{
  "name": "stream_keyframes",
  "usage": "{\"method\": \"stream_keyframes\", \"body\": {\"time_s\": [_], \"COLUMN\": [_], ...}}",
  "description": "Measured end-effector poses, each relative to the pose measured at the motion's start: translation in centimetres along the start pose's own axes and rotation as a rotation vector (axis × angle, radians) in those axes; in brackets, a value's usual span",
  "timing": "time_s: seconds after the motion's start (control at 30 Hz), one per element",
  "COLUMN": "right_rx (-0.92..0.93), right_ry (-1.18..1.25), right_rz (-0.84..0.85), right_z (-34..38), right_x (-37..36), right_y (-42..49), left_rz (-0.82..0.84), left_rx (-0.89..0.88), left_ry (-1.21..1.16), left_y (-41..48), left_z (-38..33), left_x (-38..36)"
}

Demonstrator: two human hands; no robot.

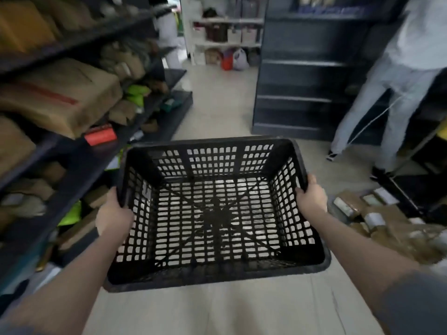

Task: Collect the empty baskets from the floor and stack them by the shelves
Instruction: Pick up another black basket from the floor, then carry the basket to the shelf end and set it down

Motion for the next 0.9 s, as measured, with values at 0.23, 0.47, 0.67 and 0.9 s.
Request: {"method": "stream_keyframes", "body": {"time_s": [0.23, 0.47, 0.67, 0.9], "right_rx": [0.285, 0.514, 0.73, 0.946], "right_ry": [0.139, 0.191, 0.265, 0.161], "right_rz": [0.06, 0.155, 0.349, 0.503], "right_z": [7.4, 11.4, 16.7, 21.7], "right_x": [5.0, 5.0, 3.8, 0.5], "right_y": [-4.8, -14.3, -27.0, -45.3], "left_rz": [-0.263, -0.472, -0.661, -0.822], "left_rx": [0.13, 0.284, 0.415, 0.595], "left_ry": [-0.016, 0.037, 0.076, 0.092], "left_y": [-7.8, -20.6, -32.4, -48.7], "left_z": [0.3, 5.1, 12.1, 20.5], "left_x": [12.9, 24.5, 35.4, 48.6]}}
Point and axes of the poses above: each hand's wrist, its own y-axis towards the middle knuckle, its own x-axis out of the back of the hand, z = x × y, the point moved 3 cm from there along y, towards the middle knuckle, and after that the axes turned 14 degrees about -y, right-handed, at the moved point
